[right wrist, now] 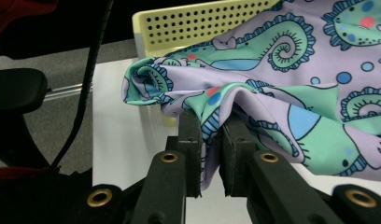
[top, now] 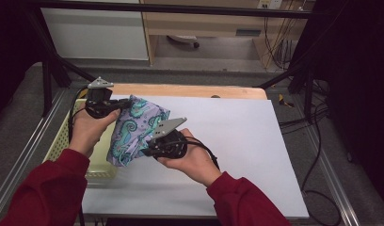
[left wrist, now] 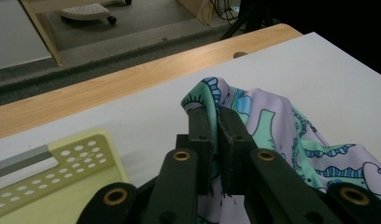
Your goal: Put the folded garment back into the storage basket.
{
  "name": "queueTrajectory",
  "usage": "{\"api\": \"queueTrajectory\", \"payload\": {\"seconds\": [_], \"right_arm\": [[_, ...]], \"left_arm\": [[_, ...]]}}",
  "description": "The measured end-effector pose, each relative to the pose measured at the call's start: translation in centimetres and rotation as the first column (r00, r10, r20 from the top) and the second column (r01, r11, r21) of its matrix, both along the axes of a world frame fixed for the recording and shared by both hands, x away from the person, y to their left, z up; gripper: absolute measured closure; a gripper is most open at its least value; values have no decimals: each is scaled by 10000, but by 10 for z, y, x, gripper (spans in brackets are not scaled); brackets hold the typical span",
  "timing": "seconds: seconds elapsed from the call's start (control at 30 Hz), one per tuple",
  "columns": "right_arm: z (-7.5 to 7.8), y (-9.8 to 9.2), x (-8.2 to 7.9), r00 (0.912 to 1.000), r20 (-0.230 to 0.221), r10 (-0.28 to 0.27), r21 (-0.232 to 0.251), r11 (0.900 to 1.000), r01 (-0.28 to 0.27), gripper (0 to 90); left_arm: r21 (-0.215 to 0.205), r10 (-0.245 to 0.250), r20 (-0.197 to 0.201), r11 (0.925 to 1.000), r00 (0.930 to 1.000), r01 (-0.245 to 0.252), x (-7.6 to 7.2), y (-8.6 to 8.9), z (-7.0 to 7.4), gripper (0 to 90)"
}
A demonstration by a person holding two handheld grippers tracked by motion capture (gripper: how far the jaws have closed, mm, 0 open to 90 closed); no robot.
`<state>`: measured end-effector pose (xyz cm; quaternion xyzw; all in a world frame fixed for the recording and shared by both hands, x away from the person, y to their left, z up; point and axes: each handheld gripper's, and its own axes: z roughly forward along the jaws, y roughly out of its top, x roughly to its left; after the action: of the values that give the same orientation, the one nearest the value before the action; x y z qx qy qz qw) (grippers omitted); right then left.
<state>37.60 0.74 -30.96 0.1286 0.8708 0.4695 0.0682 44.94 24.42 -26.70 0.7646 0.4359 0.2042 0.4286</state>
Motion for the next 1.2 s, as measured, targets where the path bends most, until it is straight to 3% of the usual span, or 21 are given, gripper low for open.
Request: {"api": "queueTrajectory", "payload": {"seconds": [0.1, 0.2, 0.5, 0.83, 1.2], "right_arm": [[6, 8, -2, 9997, 199, 171, -135, 9998, -168, 805], [9, 15, -2, 9998, 76, 203, 116, 9997, -204, 805], [3, 43, 6, 9992, 66, 398, 353, 9986, -400, 805], [2, 66, 15, 9978, 208, 626, 409, 9971, -634, 805], [9, 81, 10, 9967, 395, 703, 422, 9965, -719, 804]], "left_arm": [[-25, 91, 99, 10000, 9999, -91, -3, 7, 4, 849], [40, 171, 172, 9998, 9997, -171, -5, 15, 5, 849], [-121, 649, 236, 9978, 9976, -646, -3, 47, 3, 849], [-149, 993, 287, 9950, 9946, -989, -5, 70, 6, 849], [-175, 1071, 280, 9941, 9939, -1066, -10, 87, 10, 849]]}}
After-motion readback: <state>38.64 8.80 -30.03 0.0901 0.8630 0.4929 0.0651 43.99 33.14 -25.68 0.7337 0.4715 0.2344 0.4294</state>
